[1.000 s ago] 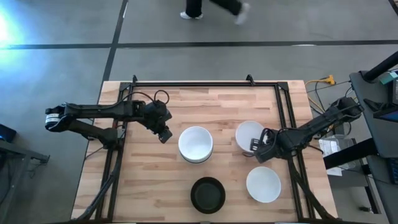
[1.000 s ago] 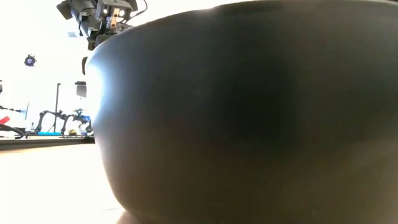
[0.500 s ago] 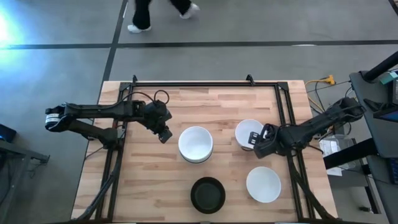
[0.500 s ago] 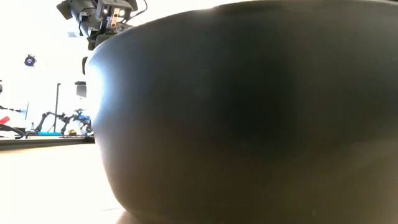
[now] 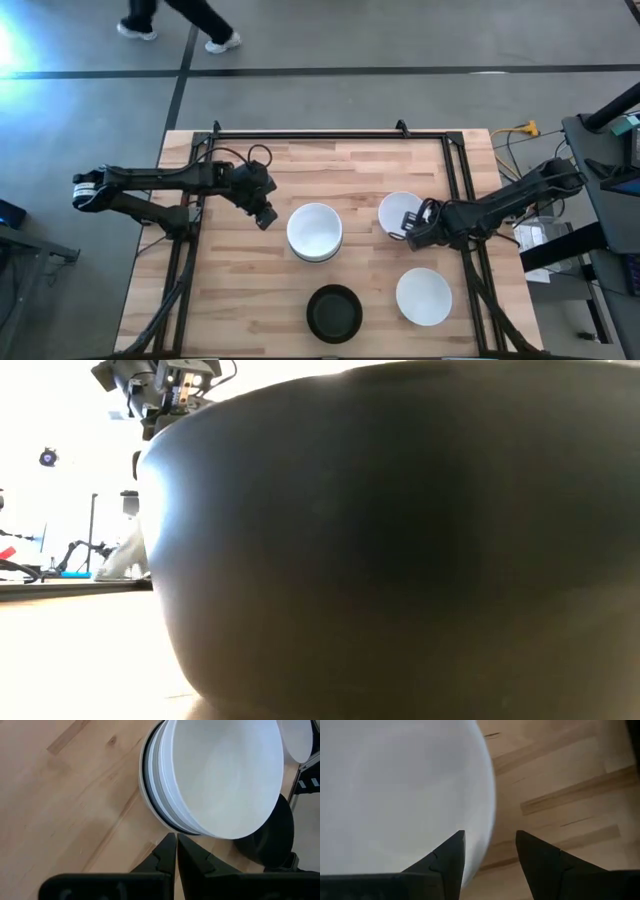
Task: Nest bowls inside each other
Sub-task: Stack the white bowl on top of the other white bowl
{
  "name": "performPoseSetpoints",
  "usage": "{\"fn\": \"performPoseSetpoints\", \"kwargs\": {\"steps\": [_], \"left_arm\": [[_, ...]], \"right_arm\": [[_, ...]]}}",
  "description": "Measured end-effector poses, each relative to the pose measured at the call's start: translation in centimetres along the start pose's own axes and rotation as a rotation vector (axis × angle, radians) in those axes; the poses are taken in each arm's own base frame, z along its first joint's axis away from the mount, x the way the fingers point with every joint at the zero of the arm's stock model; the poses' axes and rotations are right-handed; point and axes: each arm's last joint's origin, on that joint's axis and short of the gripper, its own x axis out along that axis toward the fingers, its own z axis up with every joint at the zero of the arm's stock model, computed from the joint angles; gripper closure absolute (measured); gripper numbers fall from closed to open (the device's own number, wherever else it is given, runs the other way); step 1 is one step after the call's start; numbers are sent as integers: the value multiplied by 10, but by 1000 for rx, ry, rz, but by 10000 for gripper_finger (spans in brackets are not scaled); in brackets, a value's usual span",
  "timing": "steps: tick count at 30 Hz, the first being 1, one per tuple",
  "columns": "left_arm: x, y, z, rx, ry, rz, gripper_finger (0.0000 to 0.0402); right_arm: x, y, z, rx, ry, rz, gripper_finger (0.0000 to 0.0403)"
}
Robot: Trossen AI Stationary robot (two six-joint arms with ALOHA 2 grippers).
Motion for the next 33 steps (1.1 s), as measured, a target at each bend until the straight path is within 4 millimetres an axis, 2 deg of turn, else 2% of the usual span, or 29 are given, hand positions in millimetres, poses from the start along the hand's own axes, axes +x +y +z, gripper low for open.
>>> {"fn": "performPoseSetpoints", "kwargs": {"steps": [8, 13, 20, 24, 33], "left_arm": [[1, -3, 5, 14, -42, -30, 402], [1, -4, 6, 17, -53, -38, 402], [1, -5, 7, 16, -50, -37, 402], [1, -5, 7, 0, -49, -42, 402], [2, -5, 7, -11, -45, -43, 402]], "right_arm": [[17, -6, 5, -32, -29, -3, 232], [19, 1, 12, -122, -109, 58, 232], [22, 11, 24, -182, -126, 67, 239], [24, 19, 29, -225, -96, 86, 272], [26, 28, 35, -332, -50, 115, 385]]}}
